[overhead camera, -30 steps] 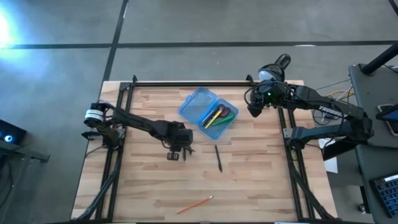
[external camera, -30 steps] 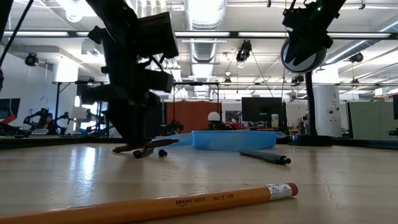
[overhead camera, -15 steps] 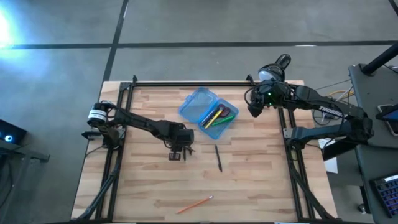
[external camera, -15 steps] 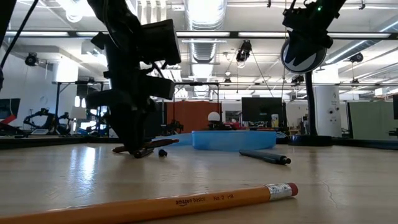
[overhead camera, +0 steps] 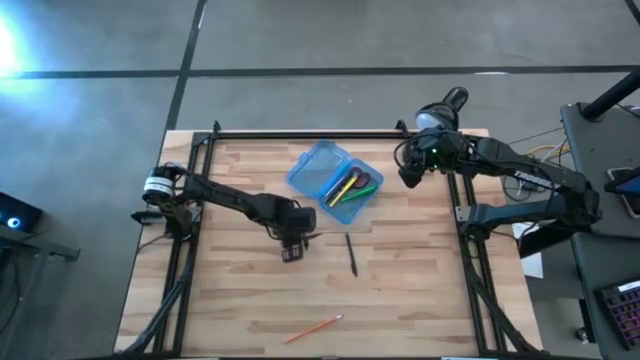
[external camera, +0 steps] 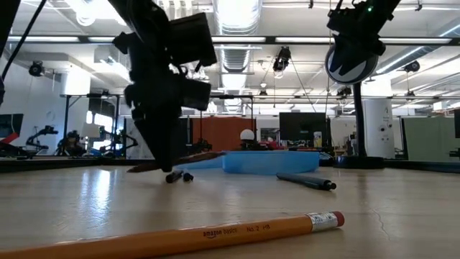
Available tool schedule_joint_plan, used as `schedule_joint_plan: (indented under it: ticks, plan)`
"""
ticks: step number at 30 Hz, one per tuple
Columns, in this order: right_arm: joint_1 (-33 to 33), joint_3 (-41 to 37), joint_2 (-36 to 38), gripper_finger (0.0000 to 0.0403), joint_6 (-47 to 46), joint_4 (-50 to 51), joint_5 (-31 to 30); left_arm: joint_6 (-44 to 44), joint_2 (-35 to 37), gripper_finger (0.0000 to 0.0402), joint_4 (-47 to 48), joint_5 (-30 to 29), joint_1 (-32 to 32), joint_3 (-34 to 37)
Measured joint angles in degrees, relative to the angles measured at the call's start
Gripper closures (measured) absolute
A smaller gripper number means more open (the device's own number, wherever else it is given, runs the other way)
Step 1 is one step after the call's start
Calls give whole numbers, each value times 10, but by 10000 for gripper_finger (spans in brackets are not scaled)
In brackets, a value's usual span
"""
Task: Pick & place school supplies into a supply box
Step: Put the brown pen into the blue supply box
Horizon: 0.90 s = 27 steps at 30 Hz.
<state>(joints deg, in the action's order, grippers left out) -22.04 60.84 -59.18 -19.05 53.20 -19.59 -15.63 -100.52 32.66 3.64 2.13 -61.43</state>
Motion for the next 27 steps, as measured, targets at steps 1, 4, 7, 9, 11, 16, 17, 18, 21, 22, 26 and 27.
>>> schedule_joint_plan:
  ticks: [1, 4, 7, 9, 11, 16, 17, 18, 21, 22, 26, 27]
  plan:
    - [0, 0, 4, 179, -4, -1, 0, -16, 1, 386, 7, 5, 0, -9]
    - [0, 0, 23, 179, -27, -9, 2, -62, 10, 386, 29, 21, -1, -39]
    - [0, 0, 47, 179, -45, -16, -11, -122, 21, 386, 16, 64, -16, -71]
    - [0, 0, 60, 179, -47, -16, -16, -178, 22, 386, -35, 122, -38, -85]
    - [0, 0, 69, 179, -54, -16, -16, -224, 21, 386, -100, 132, -60, -96]
    - [0, 0, 86, 179, -75, -16, -13, -316, -8, 386, -166, 112, -138, -139]
    - [0, 0, 88, 179, -76, -16, -13, -326, -20, 386, -166, 110, -153, -151]
    - [0, 0, 89, 179, -76, -16, -13, -331, -34, 386, -166, 109, -165, -166]
    - [0, 0, 93, 179, -76, -16, -13, -332, -81, 386, -145, 116, -188, -223]
    - [0, 0, 94, 179, -76, -16, -13, -327, -100, 386, -132, 122, -191, -246]
    - [0, 0, 97, 179, -76, -16, -14, -279, -186, 386, -16, 134, -193, -348]
    - [0, 0, 97, 179, -76, -16, -13, -265, -207, 386, 21, 131, -193, -374]
